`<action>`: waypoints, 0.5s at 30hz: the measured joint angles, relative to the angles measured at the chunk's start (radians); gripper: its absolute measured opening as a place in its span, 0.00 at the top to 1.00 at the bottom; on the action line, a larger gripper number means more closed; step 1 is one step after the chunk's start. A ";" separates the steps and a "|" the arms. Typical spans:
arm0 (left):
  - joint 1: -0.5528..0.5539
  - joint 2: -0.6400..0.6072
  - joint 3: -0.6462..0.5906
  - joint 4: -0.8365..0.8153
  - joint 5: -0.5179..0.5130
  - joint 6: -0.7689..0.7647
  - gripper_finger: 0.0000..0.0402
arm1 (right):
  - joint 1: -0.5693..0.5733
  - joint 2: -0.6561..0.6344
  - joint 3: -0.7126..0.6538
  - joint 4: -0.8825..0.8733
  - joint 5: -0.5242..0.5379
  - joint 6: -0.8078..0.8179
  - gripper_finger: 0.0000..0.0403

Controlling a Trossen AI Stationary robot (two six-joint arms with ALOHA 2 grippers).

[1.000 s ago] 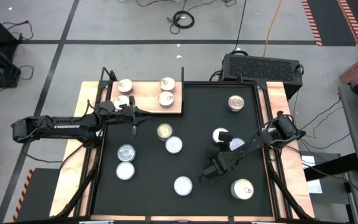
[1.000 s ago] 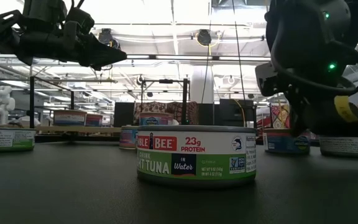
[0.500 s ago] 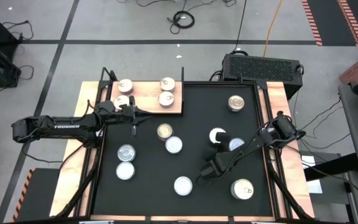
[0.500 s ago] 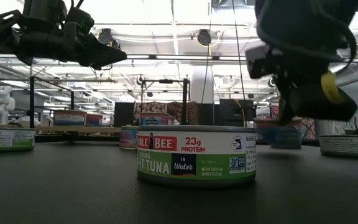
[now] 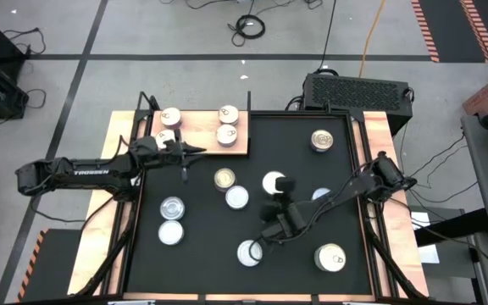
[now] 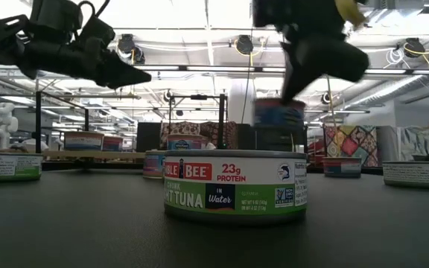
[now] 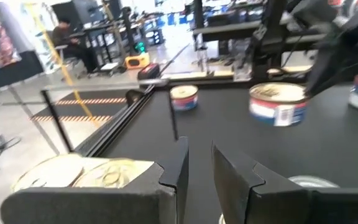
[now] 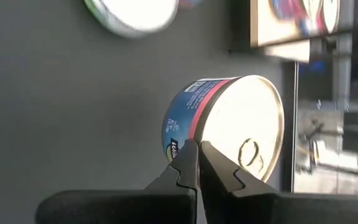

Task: Stack canned seafood by type on shelf
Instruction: Stack the blue-pink tuna can on top of the other blue-pink tuna can on the shelf

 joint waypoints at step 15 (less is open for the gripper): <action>0.106 0.000 0.000 -0.085 -0.001 -0.005 0.82 | -0.146 -0.001 0.056 0.455 0.028 -0.580 1.00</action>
